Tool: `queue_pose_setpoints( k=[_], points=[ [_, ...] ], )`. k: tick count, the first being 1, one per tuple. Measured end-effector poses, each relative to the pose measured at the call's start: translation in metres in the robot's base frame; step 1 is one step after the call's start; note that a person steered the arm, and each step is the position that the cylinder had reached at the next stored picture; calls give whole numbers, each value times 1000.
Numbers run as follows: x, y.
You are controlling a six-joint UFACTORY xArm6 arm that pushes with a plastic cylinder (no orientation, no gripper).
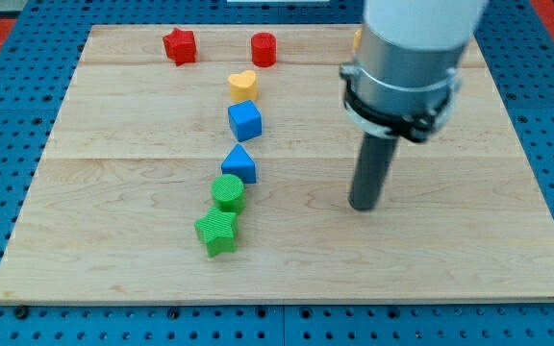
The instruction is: Move your arm at the left of the hexagon
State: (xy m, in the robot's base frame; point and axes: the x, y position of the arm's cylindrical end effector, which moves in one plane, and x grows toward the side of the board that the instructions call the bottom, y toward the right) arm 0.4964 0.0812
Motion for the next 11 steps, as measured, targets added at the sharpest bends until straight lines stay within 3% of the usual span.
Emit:
queue_pose_setpoints(
  k=[3,4,11],
  points=[
    [-169,-22],
    [-190,-21],
    [-200,-21]
  ],
)
